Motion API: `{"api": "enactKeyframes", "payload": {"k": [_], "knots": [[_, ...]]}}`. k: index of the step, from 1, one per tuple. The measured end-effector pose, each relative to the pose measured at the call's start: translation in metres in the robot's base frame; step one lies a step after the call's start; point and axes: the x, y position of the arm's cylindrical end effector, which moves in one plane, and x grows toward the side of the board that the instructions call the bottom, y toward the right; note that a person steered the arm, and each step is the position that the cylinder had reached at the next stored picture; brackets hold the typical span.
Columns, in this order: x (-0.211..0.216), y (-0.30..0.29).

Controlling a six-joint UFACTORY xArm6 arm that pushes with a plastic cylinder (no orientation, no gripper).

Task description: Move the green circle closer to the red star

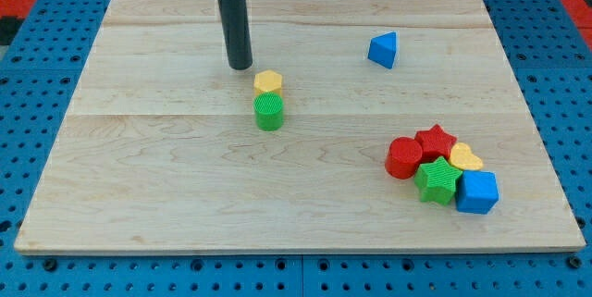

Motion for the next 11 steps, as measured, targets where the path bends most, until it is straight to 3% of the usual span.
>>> {"api": "enactKeyframes", "payload": {"k": [3,5,10,11], "knots": [[0.075,0.022],[0.112,0.07],[0.111,0.181],[0.108,0.161]]}}
